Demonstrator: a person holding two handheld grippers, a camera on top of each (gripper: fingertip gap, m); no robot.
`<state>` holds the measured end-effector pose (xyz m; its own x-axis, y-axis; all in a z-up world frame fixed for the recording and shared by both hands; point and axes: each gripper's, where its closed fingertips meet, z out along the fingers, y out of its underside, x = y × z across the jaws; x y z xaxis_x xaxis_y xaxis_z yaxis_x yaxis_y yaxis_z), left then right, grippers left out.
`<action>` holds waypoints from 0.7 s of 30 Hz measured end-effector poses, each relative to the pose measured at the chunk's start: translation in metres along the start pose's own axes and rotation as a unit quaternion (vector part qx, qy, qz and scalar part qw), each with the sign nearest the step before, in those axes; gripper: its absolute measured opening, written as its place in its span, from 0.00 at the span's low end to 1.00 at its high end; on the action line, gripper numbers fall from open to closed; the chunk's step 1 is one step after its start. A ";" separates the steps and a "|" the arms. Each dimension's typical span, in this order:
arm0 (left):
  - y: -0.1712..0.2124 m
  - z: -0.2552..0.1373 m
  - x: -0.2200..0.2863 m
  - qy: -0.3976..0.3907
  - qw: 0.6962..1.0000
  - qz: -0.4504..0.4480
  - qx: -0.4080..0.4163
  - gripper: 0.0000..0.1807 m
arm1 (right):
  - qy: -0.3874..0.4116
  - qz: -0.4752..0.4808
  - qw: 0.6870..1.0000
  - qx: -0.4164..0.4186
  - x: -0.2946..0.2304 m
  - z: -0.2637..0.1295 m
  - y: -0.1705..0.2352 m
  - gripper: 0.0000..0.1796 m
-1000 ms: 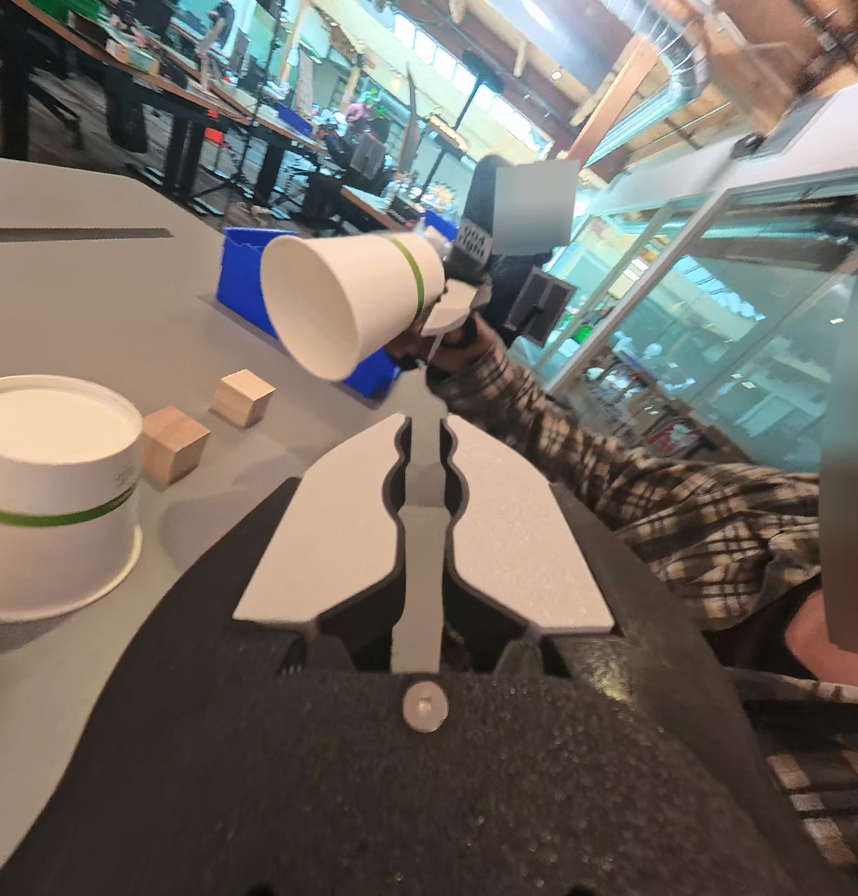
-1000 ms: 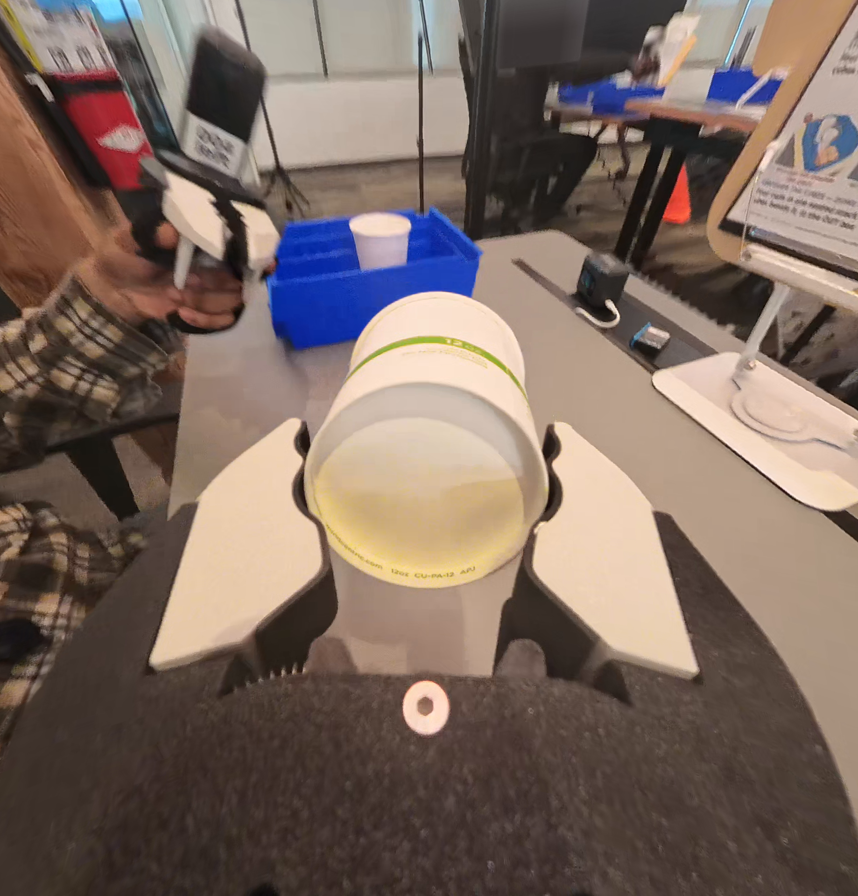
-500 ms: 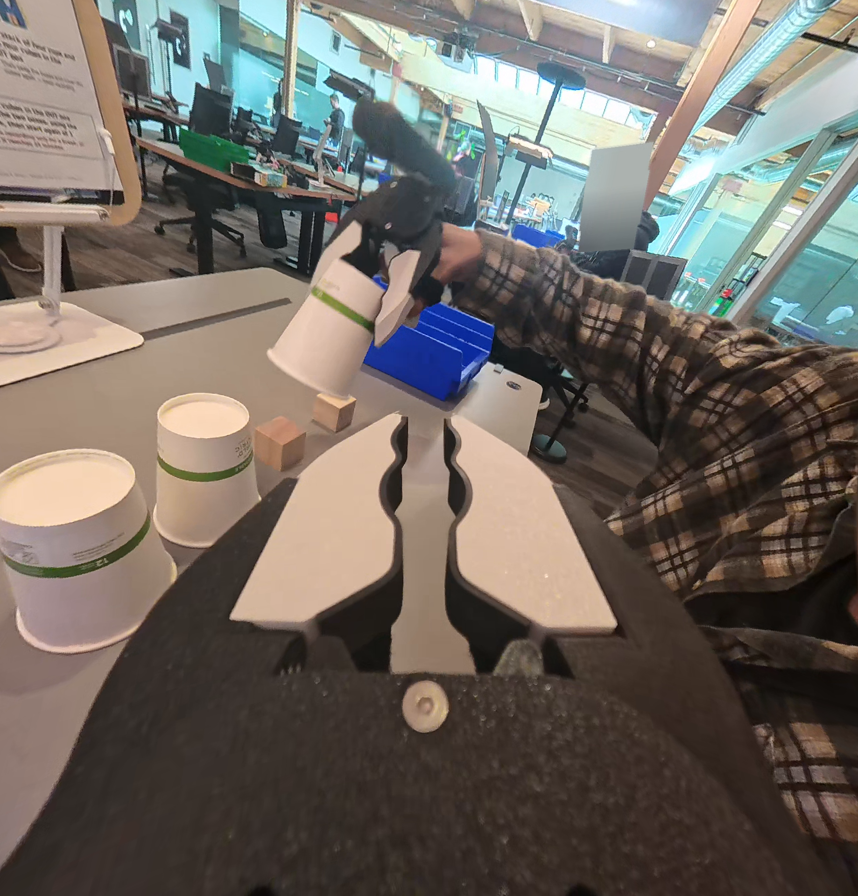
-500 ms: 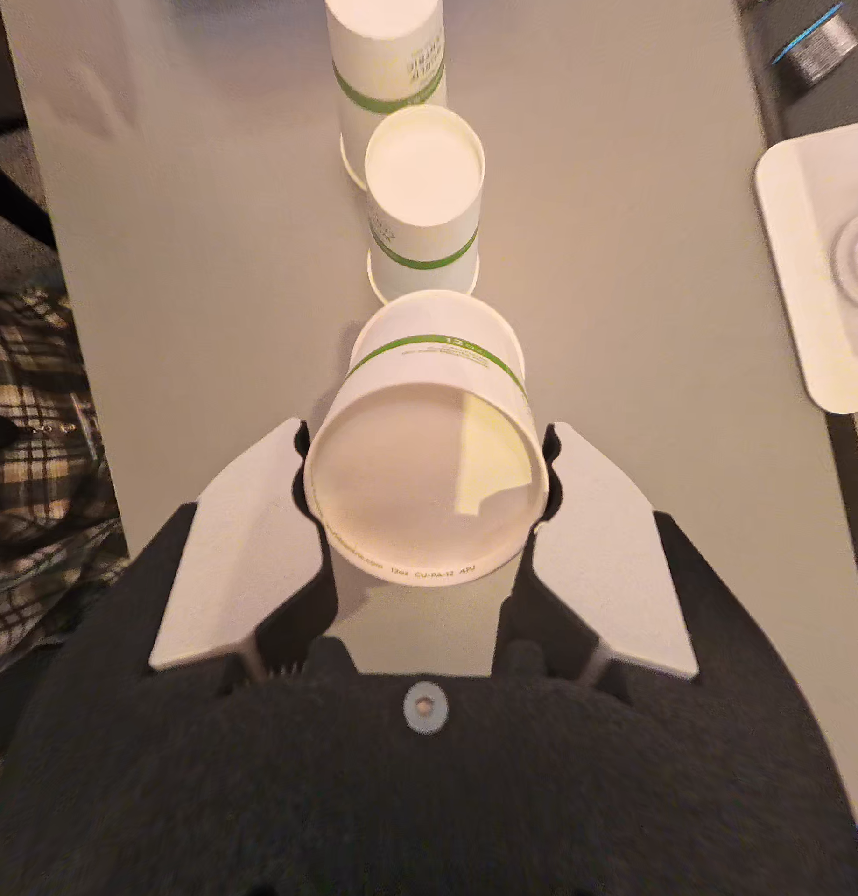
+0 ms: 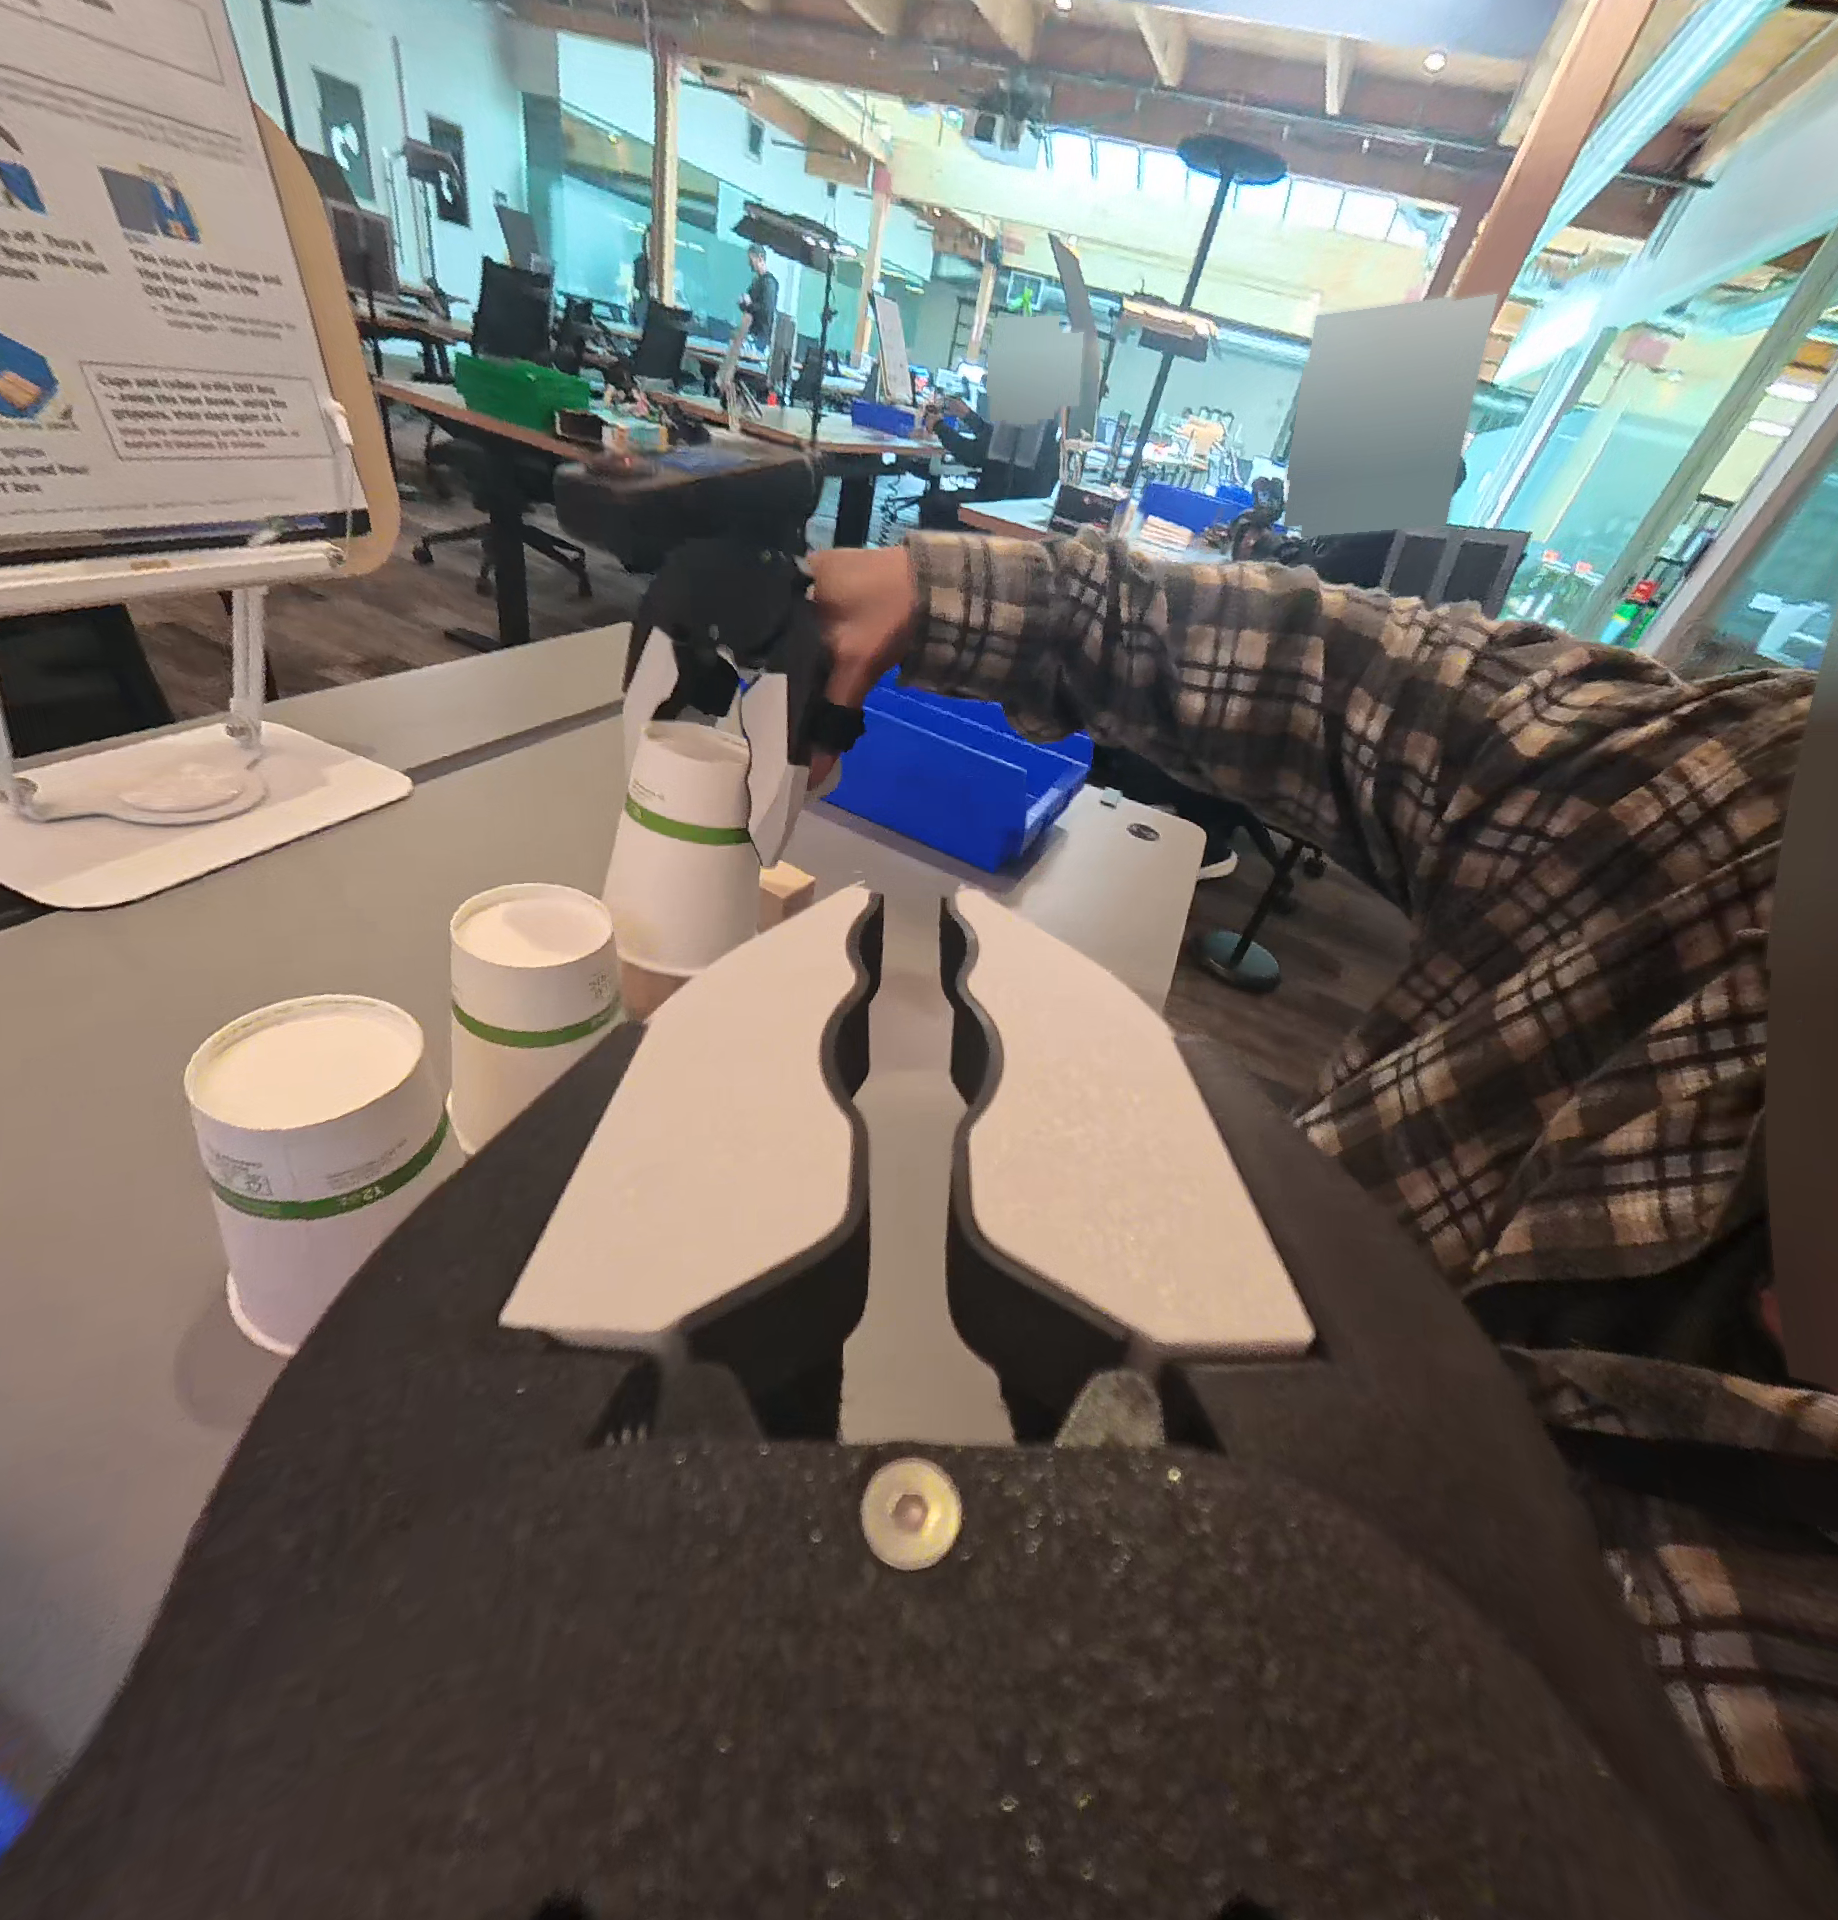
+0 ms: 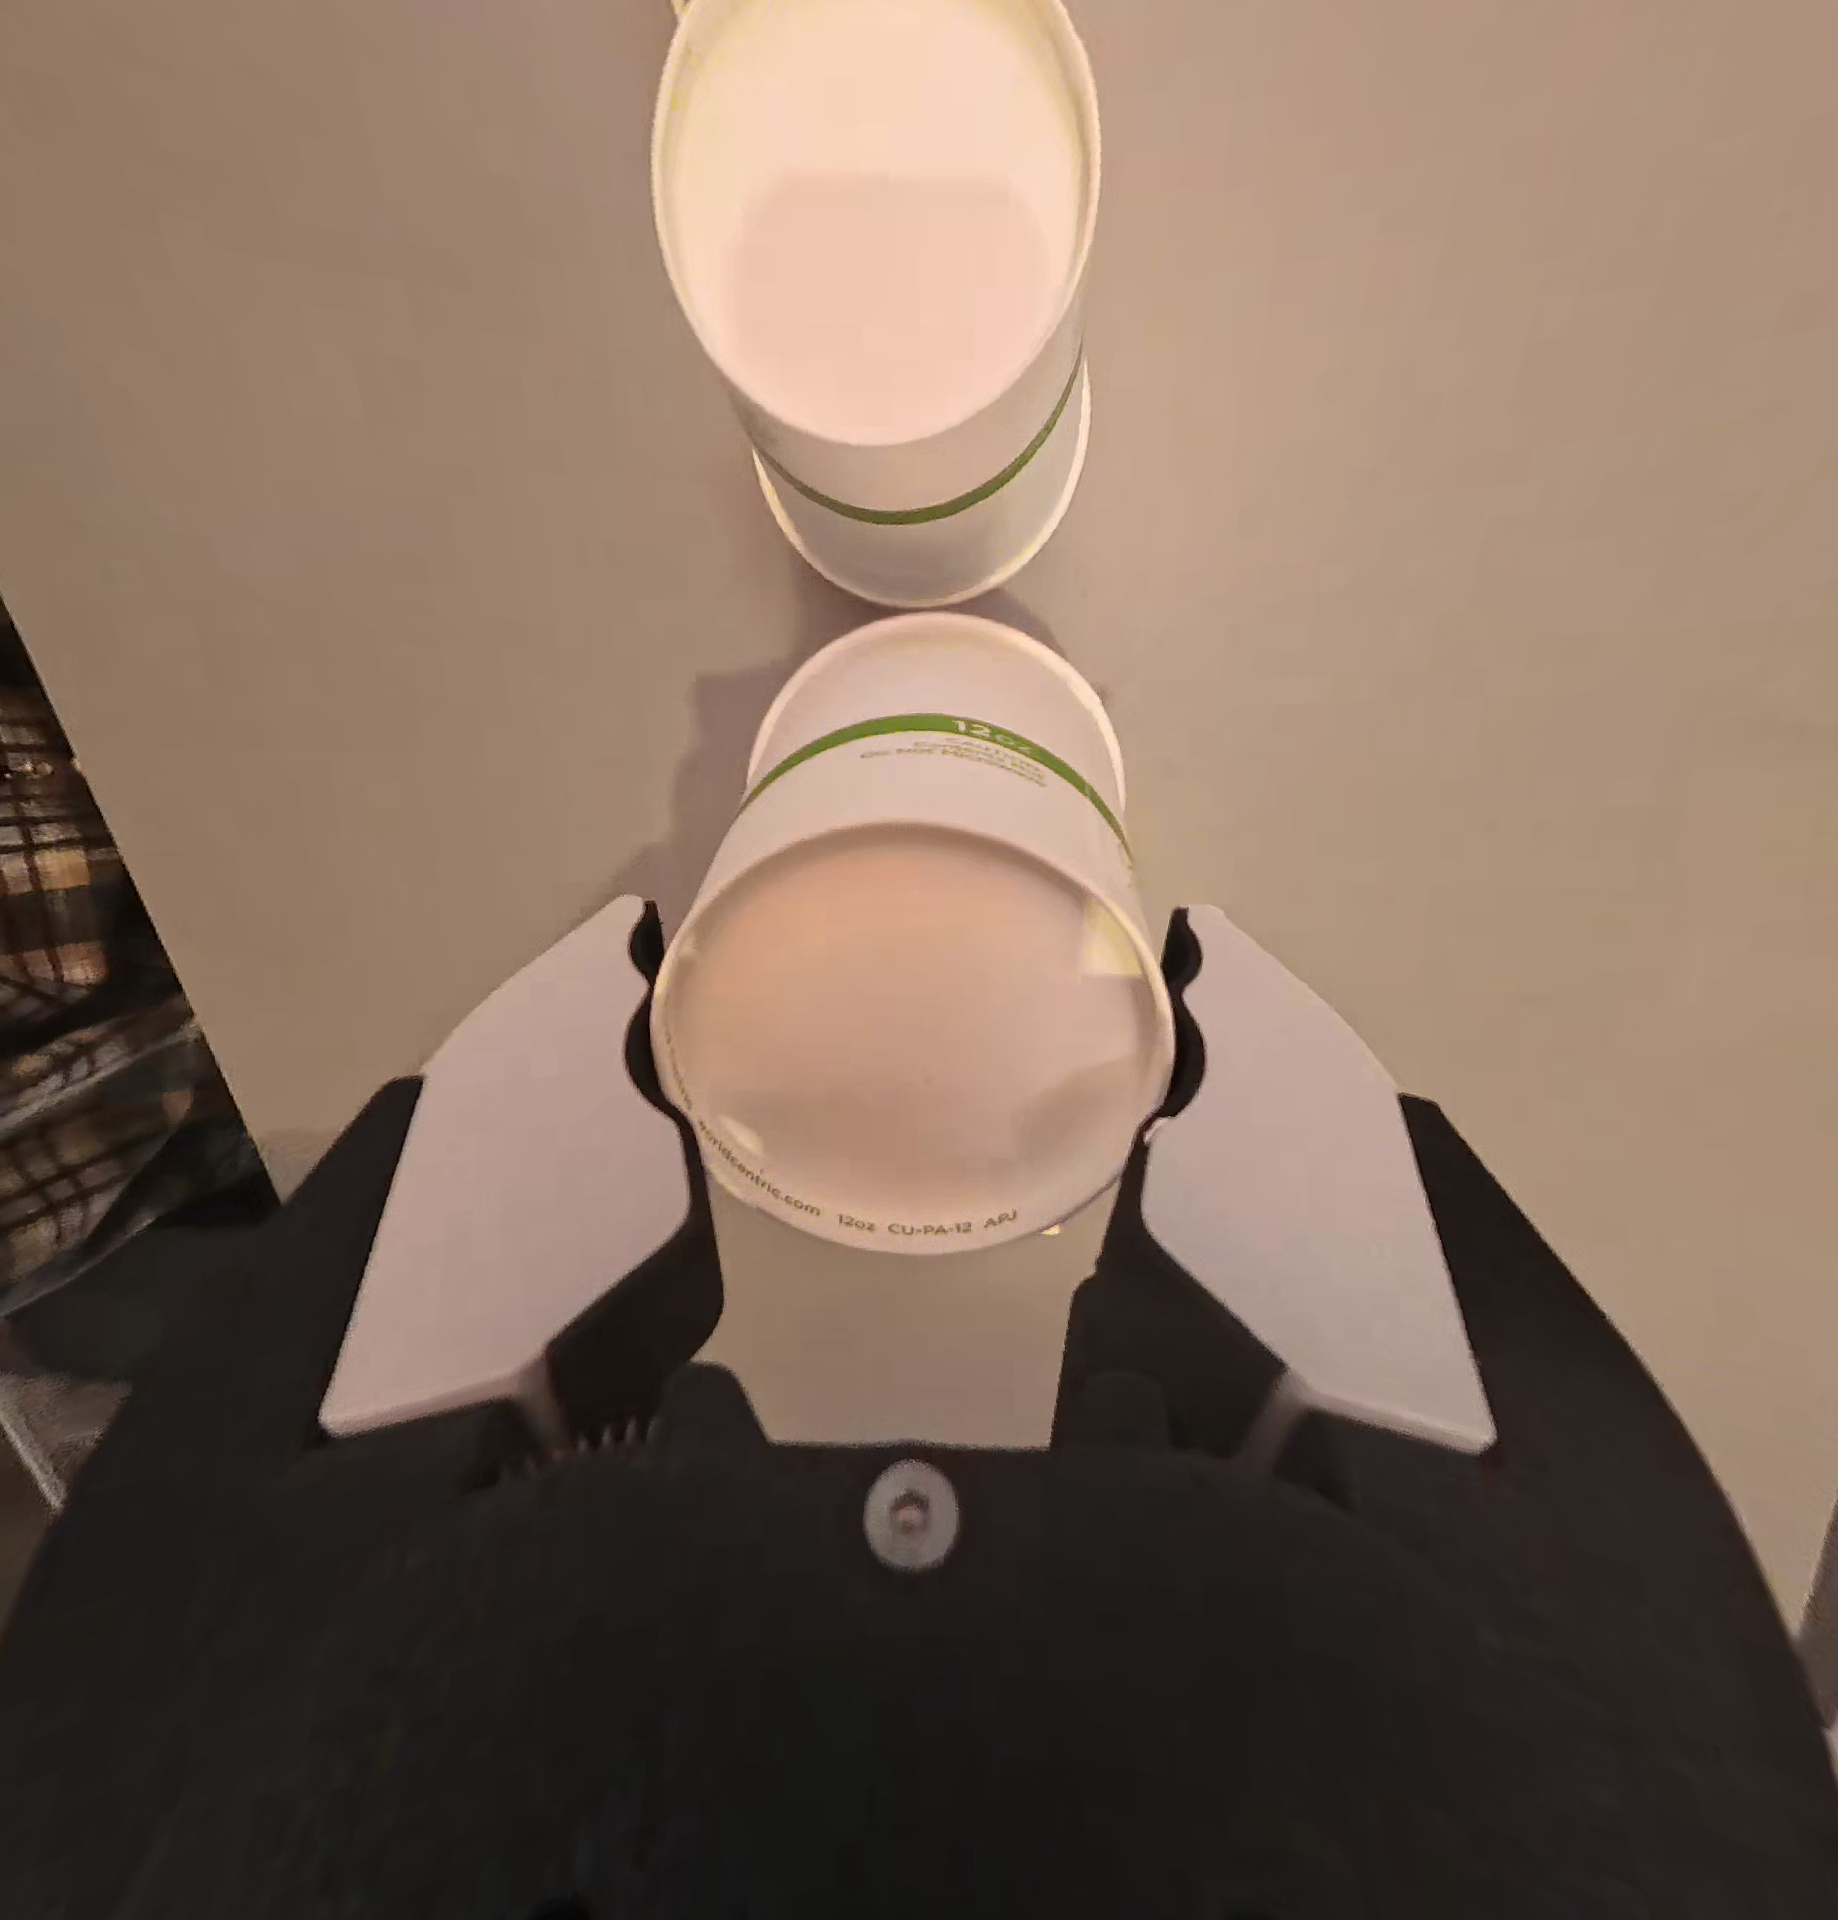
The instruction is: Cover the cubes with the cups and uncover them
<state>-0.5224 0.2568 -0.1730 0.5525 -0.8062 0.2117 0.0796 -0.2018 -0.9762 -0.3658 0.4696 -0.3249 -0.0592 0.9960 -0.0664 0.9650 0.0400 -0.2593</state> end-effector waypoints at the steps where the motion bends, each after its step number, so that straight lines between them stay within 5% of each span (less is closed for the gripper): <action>1: -0.002 -0.002 -0.001 -0.007 1.000 0.005 0.007 0.05 | -0.002 -0.002 1.000 -0.007 0.000 0.003 0.000 0.50; 21: 0.005 0.000 -0.009 -0.010 1.000 0.002 -0.006 0.05 | -0.023 -0.010 0.997 -0.070 0.005 0.042 0.010 0.51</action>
<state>-0.5271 0.2633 -0.1795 0.5692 -0.7956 0.2074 0.0672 -0.2064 -0.9762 -0.3669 0.4718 -0.3684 -0.0879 0.9902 -0.1083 0.9895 0.0742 -0.1244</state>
